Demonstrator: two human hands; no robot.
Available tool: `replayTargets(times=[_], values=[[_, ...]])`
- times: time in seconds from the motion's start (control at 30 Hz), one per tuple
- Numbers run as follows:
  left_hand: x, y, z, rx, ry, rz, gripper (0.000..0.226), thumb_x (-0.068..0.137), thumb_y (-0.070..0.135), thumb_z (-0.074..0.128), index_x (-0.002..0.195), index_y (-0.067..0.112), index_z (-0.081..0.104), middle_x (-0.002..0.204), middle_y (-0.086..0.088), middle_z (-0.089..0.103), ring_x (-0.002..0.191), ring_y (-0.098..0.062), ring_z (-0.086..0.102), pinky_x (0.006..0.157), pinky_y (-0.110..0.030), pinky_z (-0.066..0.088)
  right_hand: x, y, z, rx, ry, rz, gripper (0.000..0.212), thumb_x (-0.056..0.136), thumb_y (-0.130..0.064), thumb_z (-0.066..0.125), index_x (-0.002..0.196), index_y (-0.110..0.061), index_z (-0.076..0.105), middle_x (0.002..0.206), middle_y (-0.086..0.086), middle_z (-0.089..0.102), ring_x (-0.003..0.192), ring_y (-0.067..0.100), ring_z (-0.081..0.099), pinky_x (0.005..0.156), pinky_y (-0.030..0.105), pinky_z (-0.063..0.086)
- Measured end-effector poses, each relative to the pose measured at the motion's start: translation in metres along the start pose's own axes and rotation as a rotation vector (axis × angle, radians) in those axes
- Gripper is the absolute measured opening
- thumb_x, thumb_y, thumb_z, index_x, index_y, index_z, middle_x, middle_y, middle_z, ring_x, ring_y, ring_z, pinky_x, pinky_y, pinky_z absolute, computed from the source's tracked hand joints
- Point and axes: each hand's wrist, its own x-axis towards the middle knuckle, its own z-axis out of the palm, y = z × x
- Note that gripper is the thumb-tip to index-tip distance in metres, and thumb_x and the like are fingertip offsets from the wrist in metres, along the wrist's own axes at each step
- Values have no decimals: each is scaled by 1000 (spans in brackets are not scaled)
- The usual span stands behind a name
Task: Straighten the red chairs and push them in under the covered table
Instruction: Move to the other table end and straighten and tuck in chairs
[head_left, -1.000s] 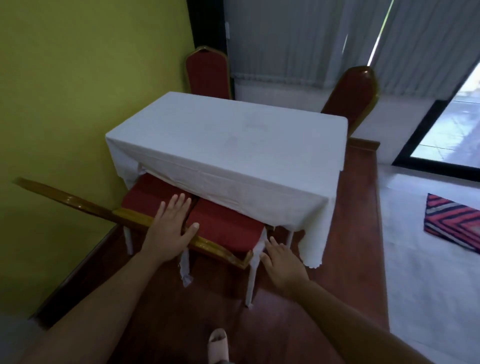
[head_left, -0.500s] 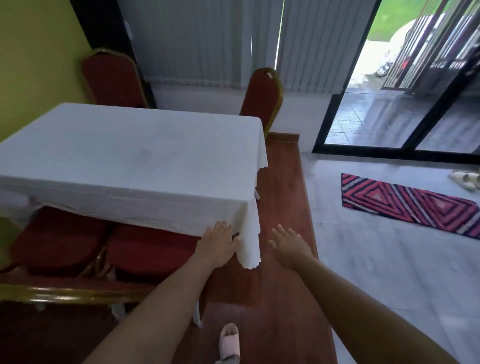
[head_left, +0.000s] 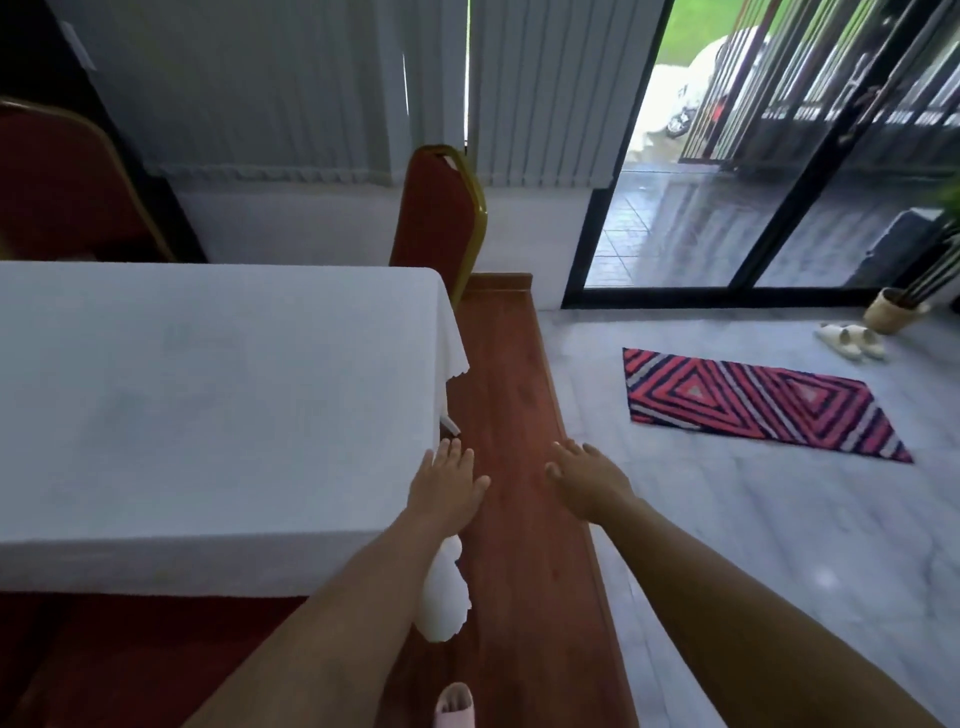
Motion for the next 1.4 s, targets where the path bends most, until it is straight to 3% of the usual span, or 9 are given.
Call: replayTargets(times=[0.27,0.57,0.77,1.03,1.2,1.4], values=[[136,25,-25,23,-63,44,60,100,43,21,149,10,16,159,-13,12,147,-28,6,121,-44,8,93,64,-42,3,-68,106,53,101,-35,25,150,-16,19,161,5,11,148,28,6,118,47,13],[302,49,-56,28,-128,-60,59,100,44,21,150,11,16,159,-13,11,147,-27,5,120,-43,6,246,137,-111,-48,-146,42,53,100,-31,23,151,-15,15,161,7,8,148,29,4,118,48,10],[416,73,-108,-18,-41,-52,59,100,42,21,150,12,15,160,-10,9,148,-24,3,120,-41,3,370,179,-167,-121,-127,15,53,100,-24,25,151,-13,14,161,7,8,148,29,4,118,47,10],[557,67,-155,13,-7,-134,59,101,40,24,149,9,14,159,-13,9,148,-26,3,120,-43,3,541,163,-240,-205,-87,-214,57,99,-34,30,151,-17,14,161,6,9,148,27,6,118,48,10],[669,40,-194,-20,-1,-200,58,101,37,23,150,7,12,160,-14,5,147,-27,0,121,-44,2,647,155,-287,-249,-73,-245,58,97,-32,35,150,-17,18,160,7,13,147,29,8,117,49,11],[777,11,-238,-65,47,-258,58,101,36,25,149,5,17,159,-16,10,147,-29,4,119,-45,1,751,148,-345,-314,-49,-296,50,99,-33,26,146,-16,26,157,8,22,143,30,20,113,49,23]])
